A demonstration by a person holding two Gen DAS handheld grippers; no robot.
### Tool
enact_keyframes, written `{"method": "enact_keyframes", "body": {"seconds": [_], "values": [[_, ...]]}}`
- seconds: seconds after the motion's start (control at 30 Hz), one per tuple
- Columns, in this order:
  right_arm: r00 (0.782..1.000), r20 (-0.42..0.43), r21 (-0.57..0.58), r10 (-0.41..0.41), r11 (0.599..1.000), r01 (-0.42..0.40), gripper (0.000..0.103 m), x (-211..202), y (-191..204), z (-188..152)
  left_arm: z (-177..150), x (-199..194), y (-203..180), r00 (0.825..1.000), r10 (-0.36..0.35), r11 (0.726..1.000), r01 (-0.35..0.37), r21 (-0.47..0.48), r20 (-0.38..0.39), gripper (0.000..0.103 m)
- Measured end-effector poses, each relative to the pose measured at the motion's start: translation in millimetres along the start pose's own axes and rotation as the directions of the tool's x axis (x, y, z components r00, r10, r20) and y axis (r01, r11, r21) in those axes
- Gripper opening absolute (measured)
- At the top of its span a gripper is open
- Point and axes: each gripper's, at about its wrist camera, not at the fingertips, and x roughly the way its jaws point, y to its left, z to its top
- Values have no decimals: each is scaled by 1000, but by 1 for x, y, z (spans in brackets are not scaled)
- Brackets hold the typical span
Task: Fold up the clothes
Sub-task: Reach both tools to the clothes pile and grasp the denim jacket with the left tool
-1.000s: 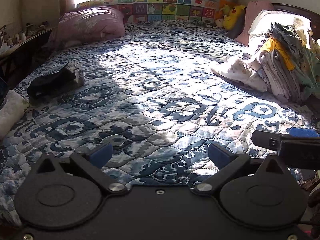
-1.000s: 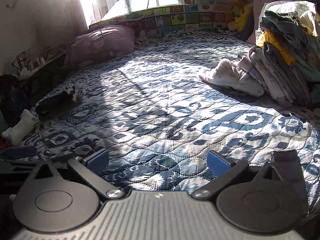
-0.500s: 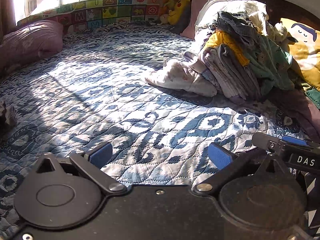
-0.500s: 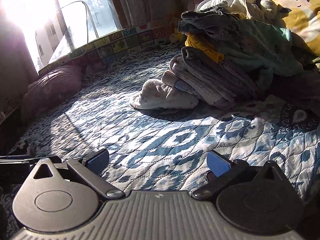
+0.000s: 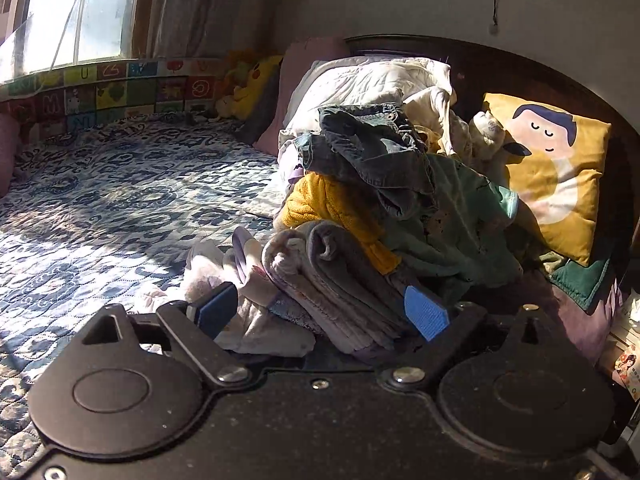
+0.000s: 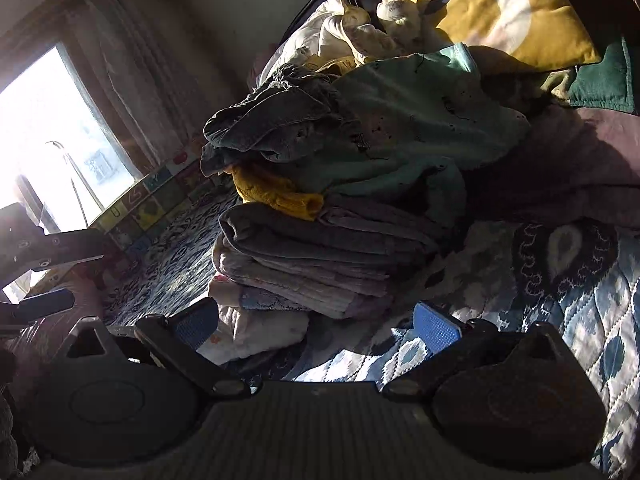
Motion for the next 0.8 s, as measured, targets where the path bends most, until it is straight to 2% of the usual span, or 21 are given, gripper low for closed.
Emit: {"method": "enact_keyframes", "body": {"seconds": [0.07, 0.27, 0.5, 0.67, 0.7, 0.73, 0.77, 0.8], "values": [[999, 18, 30, 27, 999, -28, 103, 3, -7, -7, 16, 23, -5, 999, -45, 998, 45, -37, 0, 77], [997, 34, 17, 72, 997, -72, 103, 14, -17, -15, 47, 82, -21, 992, -124, 987, 125, -99, 15, 73], [996, 45, 51, 83, 995, -85, 103, 16, -31, -9, 71, 148, -32, 989, -151, 966, 150, -213, 11, 70], [995, 26, 73, 100, 992, -101, 103, 19, -36, -10, 83, 187, -36, 992, -122, 953, 122, -278, 17, 65], [994, 25, 71, 103, 992, -105, 103, 19, -36, -10, 85, 194, -37, 994, -111, 953, 112, -281, 20, 62], [994, 23, 68, 104, 992, -105, 103, 20, -36, -10, 86, 199, -39, 994, -105, 956, 106, -274, 16, 47], [994, 20, 67, 104, 992, -105, 103, 21, -36, -10, 87, 203, -41, 995, -97, 959, 96, -266, 10, 38], [994, 14, 68, 104, 992, -105, 103, 22, -36, -11, 87, 205, -43, 997, -78, 965, 76, -251, -1, 36]]}}
